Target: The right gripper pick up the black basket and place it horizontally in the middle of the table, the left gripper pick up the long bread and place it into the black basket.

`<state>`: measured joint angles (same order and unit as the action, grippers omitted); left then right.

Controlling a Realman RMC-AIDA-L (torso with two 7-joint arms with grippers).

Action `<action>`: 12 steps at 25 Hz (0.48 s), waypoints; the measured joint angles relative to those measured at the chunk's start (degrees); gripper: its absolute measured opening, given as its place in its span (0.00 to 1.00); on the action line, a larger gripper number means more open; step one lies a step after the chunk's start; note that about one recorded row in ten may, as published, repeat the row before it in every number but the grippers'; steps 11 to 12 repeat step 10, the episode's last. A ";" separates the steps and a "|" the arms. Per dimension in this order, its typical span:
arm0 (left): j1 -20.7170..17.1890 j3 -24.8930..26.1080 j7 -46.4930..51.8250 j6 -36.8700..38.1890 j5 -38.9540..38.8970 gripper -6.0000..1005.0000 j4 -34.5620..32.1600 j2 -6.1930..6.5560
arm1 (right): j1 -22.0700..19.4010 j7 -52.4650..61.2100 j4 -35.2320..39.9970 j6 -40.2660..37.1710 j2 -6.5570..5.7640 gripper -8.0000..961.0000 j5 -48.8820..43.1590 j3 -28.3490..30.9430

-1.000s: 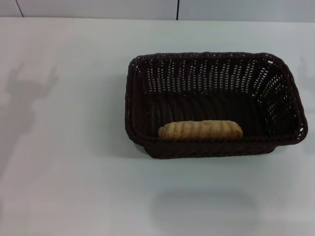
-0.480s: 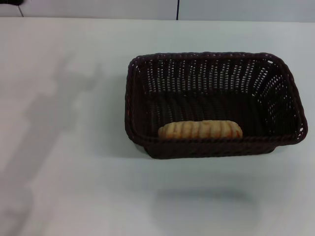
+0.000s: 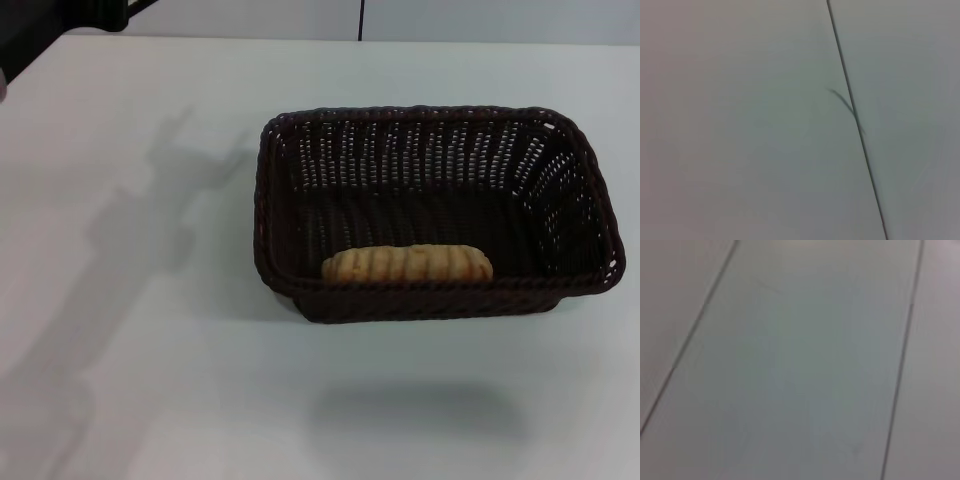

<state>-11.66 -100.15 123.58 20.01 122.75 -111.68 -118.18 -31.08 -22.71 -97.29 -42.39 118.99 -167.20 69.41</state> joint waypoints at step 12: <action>0.42 -0.96 0.48 -4.13 -0.04 0.86 2.92 -0.02 | 1.61 -7.64 -0.13 0.44 0.12 0.48 0.41 -4.57</action>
